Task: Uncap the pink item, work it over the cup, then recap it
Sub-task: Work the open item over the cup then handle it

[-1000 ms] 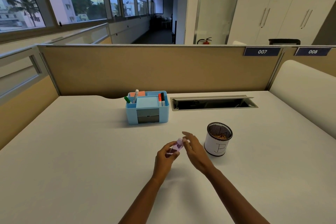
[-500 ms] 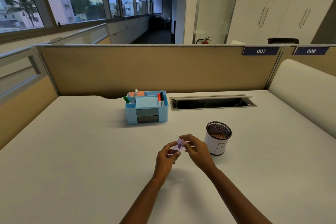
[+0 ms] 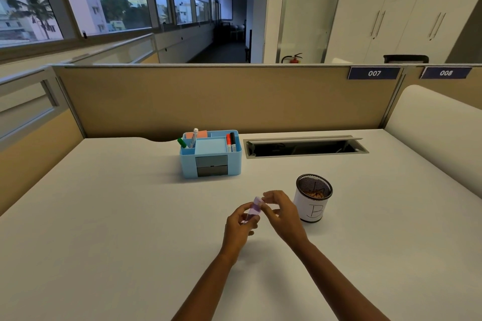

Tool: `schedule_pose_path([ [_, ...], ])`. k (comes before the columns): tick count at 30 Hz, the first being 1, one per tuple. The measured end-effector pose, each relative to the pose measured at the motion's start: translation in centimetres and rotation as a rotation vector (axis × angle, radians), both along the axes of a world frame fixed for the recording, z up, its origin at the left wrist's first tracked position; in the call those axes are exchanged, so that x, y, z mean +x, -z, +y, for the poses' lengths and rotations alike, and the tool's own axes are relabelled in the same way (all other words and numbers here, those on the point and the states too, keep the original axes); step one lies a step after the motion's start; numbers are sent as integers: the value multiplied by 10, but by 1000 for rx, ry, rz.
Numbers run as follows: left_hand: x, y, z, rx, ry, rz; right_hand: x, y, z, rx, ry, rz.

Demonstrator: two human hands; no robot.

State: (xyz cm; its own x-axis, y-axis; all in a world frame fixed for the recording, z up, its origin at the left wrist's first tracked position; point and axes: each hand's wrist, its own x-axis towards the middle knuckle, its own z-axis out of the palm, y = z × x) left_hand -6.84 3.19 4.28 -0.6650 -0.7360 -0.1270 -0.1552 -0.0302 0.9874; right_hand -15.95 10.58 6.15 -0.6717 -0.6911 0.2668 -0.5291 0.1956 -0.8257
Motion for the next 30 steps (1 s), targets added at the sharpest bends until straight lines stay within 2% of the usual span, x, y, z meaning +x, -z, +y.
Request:
schedule_pose_path([
  [3,0,-1,-3,88,-32,42,6,2,5,64,-169,14],
  [5,0,-2,-5,129,-31,44,8,5,8,141,-248,100],
  [9,1,-2,-3,203,22,64,8,9,6,287,-204,401],
  [14,0,-1,-3,214,48,37,7,8,5,328,-175,498],
  [23,-3,-3,-5,239,41,-5,7,4,1,344,-215,457],
  [27,-8,-4,-8,375,-86,22,13,0,-5,364,-245,239],
  [30,-10,-4,-11,479,-138,86,19,-1,-13,305,-165,147],
])
